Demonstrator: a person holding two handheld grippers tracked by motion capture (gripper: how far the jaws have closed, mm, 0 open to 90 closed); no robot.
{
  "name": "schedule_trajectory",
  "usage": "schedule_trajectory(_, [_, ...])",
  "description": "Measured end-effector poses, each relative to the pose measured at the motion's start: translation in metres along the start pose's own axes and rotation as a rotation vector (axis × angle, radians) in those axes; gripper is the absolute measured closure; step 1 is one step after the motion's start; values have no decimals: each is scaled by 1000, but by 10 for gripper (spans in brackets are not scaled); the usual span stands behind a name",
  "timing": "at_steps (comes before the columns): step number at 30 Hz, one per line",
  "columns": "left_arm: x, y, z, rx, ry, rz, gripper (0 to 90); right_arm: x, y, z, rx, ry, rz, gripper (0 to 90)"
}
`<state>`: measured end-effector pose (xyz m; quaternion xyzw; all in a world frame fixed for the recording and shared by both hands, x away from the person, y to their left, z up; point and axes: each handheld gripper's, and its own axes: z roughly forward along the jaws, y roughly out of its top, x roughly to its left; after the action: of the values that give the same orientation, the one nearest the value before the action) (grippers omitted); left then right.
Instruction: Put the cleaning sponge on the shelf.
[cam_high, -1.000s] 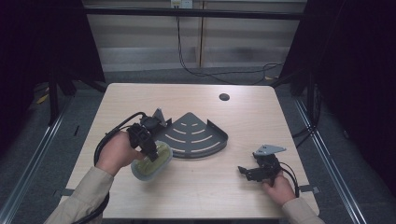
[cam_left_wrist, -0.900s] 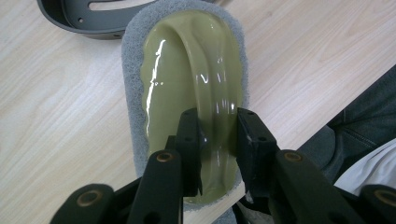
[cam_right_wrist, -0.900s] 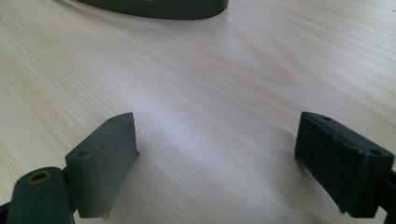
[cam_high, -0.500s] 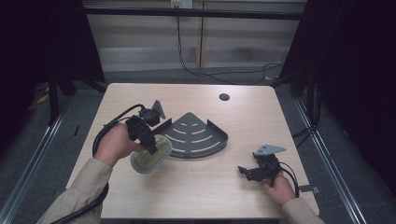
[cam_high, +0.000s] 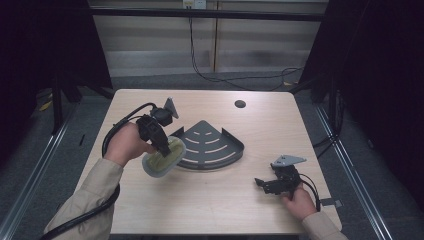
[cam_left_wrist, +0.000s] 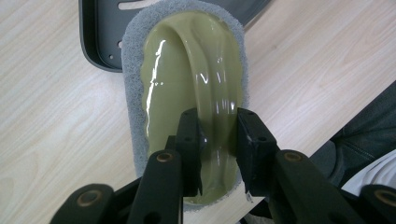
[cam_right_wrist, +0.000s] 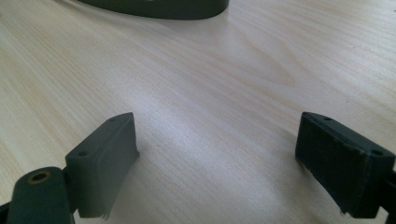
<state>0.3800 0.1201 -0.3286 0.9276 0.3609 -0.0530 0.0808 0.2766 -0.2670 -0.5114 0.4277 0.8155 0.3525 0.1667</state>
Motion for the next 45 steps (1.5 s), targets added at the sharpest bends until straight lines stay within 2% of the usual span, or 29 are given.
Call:
schedule_trajectory(2, [0, 2, 1, -3, 4, -9, 724, 0, 0, 0, 0, 0, 0, 123])
schedule_trajectory(4, [3, 6, 1, 1, -1, 8, 724, 0, 0, 0, 0, 0, 0, 123])
schedule_trajectory(5, [2, 7, 2, -3, -1, 0, 724, 0, 0, 0, 0, 0, 0, 123])
schedule_trajectory(12, [3, 19, 1, 10, 7, 25, 723, 0, 0, 0, 0, 0, 0, 123])
schedule_trajectory(26, [7, 43, 5, 7, 18, 40, 723, 0, 0, 0, 0, 0, 0, 123])
schedule_trajectory(32, [11, 52, 8, 2, 9, 40, 723, 0, 0, 0, 0, 0, 0, 123])
schedule_trajectory(45, [19, 64, 15, 3, 25, 32, 723, 0, 0, 0, 0, 0, 1, 123])
